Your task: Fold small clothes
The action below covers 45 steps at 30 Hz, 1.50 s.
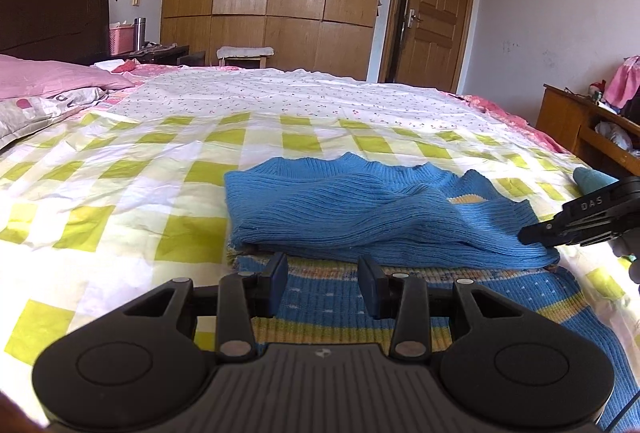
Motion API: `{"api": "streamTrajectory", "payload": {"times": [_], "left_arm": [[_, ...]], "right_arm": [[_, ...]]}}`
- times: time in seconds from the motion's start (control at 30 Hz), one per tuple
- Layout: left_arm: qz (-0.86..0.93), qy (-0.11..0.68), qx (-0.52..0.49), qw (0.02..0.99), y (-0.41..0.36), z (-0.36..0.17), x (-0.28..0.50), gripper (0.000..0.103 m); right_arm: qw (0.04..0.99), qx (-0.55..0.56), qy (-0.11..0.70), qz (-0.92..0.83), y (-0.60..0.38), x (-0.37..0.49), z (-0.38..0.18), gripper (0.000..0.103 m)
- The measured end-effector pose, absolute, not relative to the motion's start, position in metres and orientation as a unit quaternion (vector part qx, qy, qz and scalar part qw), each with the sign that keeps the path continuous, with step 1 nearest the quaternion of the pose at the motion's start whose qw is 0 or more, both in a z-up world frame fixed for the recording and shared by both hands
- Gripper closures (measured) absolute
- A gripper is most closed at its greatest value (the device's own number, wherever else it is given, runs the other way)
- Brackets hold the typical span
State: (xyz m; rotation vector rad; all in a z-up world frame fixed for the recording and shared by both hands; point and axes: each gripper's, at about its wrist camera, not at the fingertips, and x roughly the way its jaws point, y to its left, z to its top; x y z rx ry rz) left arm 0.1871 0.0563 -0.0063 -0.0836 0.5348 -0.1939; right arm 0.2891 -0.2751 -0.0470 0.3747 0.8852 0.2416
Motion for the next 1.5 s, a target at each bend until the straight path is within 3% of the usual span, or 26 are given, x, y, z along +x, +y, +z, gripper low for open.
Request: {"api": "streamTrajectory", "payload": {"times": [0.1,0.2,0.43,0.53,0.57,0.77,0.93,1.03,1.33,1.5], "left_arm": [[-0.101,0.266,-0.028,0.958,0.048,-0.004,0.189,0.059],[-0.107,0.258,-0.016,0.96,0.042,0.003,0.192,0.059],[-0.112,0.241,-0.013,0.964,0.034,0.008,0.217,0.058],[-0.095,0.285,-0.01,0.954,0.032,-0.009,0.243,0.058],[-0.083,0.303,0.006,0.949,0.03,-0.016,0.25,0.058],[-0.052,0.312,0.07,0.946,0.032,-0.023,0.247,0.057],[-0.031,0.325,0.062,0.943,0.043,-0.022,0.248,0.057],[-0.007,0.335,0.076,0.939,0.047,-0.023,0.249,0.057],[-0.014,0.301,0.034,0.953,0.063,-0.005,0.239,0.058],[-0.025,0.301,0.043,0.952,0.049,-0.005,0.256,0.058]], "right_arm": [[0.874,0.202,0.427,0.112,-0.276,0.296,-0.051,0.078],[0.874,0.234,0.409,0.116,-0.287,0.294,-0.041,0.094],[0.899,0.243,0.354,0.086,-0.319,0.281,-0.019,0.096],[0.888,0.203,0.404,0.088,-0.305,0.29,-0.037,0.095],[0.891,0.176,0.41,0.084,-0.298,0.29,-0.039,0.089],[0.923,0.106,0.361,0.08,-0.277,0.269,-0.019,0.084],[0.925,0.085,0.353,0.113,-0.258,0.27,-0.019,0.075],[0.909,0.079,0.397,0.096,-0.253,0.284,-0.043,0.075],[0.929,0.119,0.344,0.062,-0.281,0.281,-0.018,0.075],[0.914,0.13,0.384,0.029,-0.292,0.304,-0.043,0.073]]}}
